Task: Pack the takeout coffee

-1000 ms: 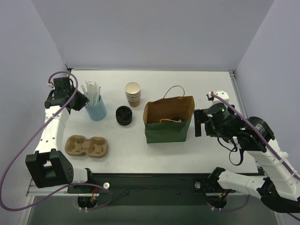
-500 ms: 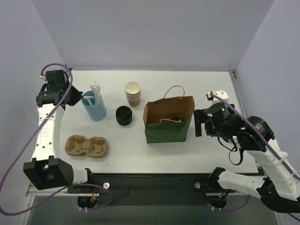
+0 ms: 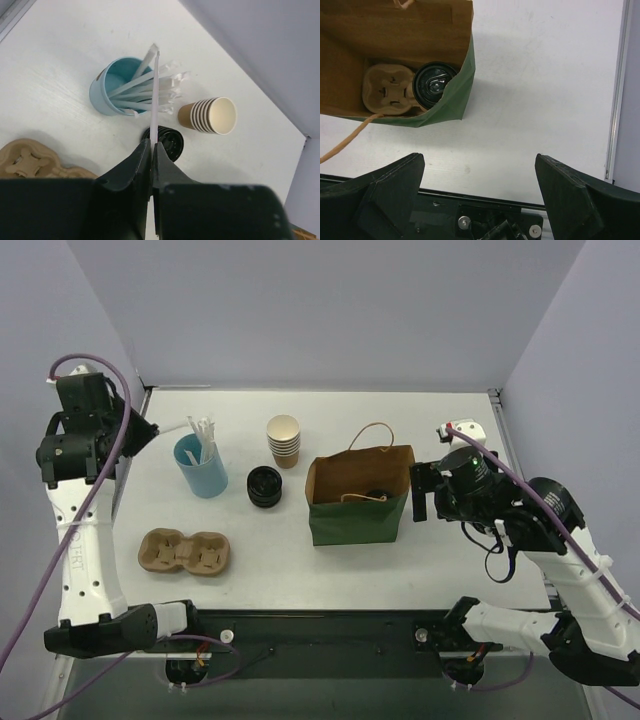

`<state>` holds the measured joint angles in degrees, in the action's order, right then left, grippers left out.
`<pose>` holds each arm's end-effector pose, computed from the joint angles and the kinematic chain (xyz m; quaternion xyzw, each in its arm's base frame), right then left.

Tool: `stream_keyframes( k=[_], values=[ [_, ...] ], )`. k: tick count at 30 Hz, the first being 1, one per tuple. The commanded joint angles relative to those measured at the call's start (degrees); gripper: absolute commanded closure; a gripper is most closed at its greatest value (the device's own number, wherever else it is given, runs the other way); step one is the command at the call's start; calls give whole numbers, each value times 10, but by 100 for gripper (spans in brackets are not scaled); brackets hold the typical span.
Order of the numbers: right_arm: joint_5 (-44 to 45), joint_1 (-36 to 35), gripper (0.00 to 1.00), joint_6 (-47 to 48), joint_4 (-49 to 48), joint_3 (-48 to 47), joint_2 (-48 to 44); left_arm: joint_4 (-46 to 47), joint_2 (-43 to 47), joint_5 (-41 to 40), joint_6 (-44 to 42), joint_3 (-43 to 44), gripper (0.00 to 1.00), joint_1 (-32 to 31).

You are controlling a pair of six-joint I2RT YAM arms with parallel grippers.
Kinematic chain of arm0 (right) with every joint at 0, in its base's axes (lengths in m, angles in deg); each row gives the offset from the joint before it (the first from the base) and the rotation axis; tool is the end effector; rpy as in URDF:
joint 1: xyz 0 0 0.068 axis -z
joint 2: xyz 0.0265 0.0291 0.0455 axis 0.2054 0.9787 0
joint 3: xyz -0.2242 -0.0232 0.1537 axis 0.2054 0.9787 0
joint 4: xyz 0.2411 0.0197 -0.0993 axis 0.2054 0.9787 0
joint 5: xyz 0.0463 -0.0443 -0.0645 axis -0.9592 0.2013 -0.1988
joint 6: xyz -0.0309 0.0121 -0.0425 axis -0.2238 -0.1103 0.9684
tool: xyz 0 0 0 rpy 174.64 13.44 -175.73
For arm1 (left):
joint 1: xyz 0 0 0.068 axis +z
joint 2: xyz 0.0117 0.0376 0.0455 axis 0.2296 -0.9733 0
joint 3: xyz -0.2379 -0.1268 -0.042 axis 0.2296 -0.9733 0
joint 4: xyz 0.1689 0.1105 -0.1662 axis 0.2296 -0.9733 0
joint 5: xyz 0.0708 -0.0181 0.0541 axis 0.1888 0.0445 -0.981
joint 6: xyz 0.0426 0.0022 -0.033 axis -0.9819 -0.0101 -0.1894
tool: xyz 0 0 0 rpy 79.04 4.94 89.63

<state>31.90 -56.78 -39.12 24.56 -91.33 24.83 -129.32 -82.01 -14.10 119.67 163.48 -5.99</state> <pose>0.1223 0.1025 0.4525 -0.0764 0.8766 0.0990 0.4647 0.2207 0.0293 0.4633 -0.3438 0.8248 -0.1032 0.4369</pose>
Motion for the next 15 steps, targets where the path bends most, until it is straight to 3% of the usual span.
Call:
stream_keyframes(
  k=[1,15],
  values=[
    [8,5,0,14,18,-43,10,3,9,37,-15,65,100,3],
    [32,5,0,-2,15,-54,7,0,-17,234,-11,160,100,-5]
  ],
)
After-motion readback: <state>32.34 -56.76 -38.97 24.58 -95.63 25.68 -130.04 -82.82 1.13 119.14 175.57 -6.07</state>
